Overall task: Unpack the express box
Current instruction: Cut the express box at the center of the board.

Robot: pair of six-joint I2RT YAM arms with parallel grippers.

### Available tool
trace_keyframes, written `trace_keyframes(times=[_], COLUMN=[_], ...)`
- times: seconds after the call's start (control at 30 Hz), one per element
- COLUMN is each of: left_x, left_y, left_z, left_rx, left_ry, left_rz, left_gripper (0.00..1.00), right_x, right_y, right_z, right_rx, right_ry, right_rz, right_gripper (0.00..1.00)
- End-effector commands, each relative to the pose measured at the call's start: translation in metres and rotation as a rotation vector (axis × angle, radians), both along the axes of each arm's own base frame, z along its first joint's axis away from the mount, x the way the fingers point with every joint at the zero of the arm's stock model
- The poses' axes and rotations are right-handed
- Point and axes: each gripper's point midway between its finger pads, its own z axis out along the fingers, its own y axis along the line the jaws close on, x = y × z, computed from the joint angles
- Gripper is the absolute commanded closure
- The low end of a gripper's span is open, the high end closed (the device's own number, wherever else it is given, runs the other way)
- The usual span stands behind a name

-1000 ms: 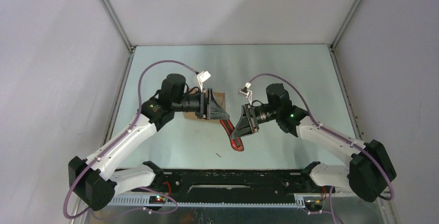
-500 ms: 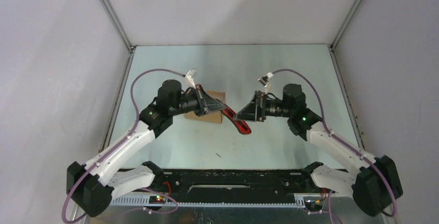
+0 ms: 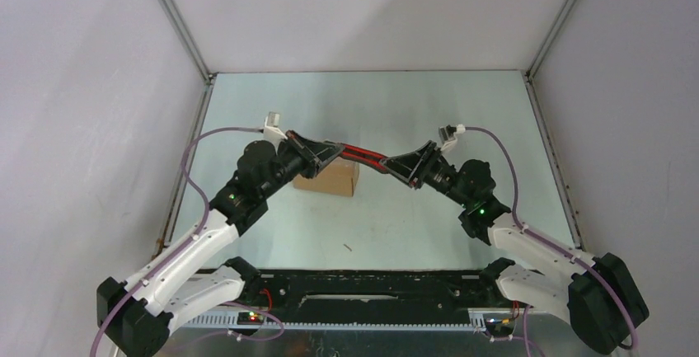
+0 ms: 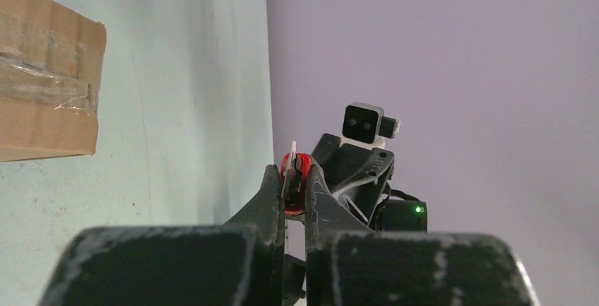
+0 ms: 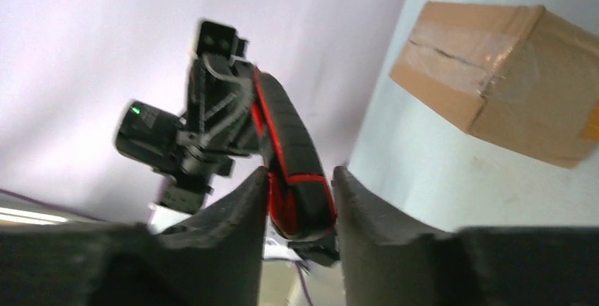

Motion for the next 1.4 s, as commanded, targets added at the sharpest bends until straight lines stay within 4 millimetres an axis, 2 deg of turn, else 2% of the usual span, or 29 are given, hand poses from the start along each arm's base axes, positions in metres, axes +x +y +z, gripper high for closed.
trace_keyframes(times=[0.0,0.1,0.13,0.2,0.23,0.3,0.33,0.37,0.4,0.5,0.57,0.63,0.73,0.93,1.13,1.37], left_x=[0.003,0.000,-0.002,-0.009,-0.011,-0.015,-0.018,-0.019,-0.022,-0.028,-0.032,-0.036,-0.050,-0.077,-0.107,-0.115], left_y=[0.001,0.001,0.000,0.000,0.001,0.008,0.013,0.022,0.032,0.059,0.063,0.063,0.047,0.022,-0.013,-0.024], left_z=[0.014,0.009,0.007,0.000,-0.004,-0.016,-0.025,-0.034,-0.044,-0.063,-0.052,-0.032,0.000,0.021,0.008,0.001], left_rx=[-0.069,-0.020,0.005,0.054,0.089,0.186,0.241,0.297,0.352,0.475,0.478,0.494,0.498,0.502,0.434,0.378], left_ry=[-0.033,-0.027,-0.027,-0.018,-0.015,-0.017,-0.023,-0.024,-0.018,-0.054,-0.133,-0.227,-0.374,-0.498,-0.515,-0.511], left_rz=[0.039,0.015,0.002,-0.031,-0.045,-0.062,-0.067,-0.059,-0.054,-0.044,-0.069,-0.102,-0.249,-0.522,-0.770,-0.857], left_gripper=[1.00,1.00,1.00,0.99,0.87,0.42,0.24,0.09,0.02,0.00,0.00,0.00,0.01,0.05,0.12,0.19], right_x=[0.012,0.014,0.016,0.018,0.019,0.019,0.020,0.019,0.020,0.011,-0.001,-0.011,-0.027,-0.054,-0.066,-0.073], right_y=[-0.004,-0.003,-0.004,-0.007,-0.008,-0.012,-0.016,-0.019,-0.023,-0.032,-0.031,-0.031,-0.033,-0.034,-0.026,-0.026], right_z=[0.040,0.032,0.030,0.026,0.024,0.025,0.026,0.027,0.026,0.036,0.038,0.032,0.025,0.024,0.037,0.046], right_rx=[0.122,0.093,0.082,0.060,0.043,0.026,0.022,0.010,-0.008,-0.053,-0.113,-0.170,-0.225,-0.265,-0.240,-0.220], right_ry=[-0.089,-0.074,-0.071,-0.069,-0.077,-0.090,-0.103,-0.111,-0.109,-0.167,-0.225,-0.227,-0.231,-0.290,-0.336,-0.367], right_rz=[-0.072,-0.054,-0.053,-0.051,-0.046,-0.025,-0.014,0.013,0.028,0.125,0.224,0.284,0.364,0.470,0.541,0.577], right_gripper=[0.73,0.90,0.99,1.00,1.00,1.00,1.00,1.00,1.00,1.00,1.00,1.00,1.00,1.00,1.00,1.00])
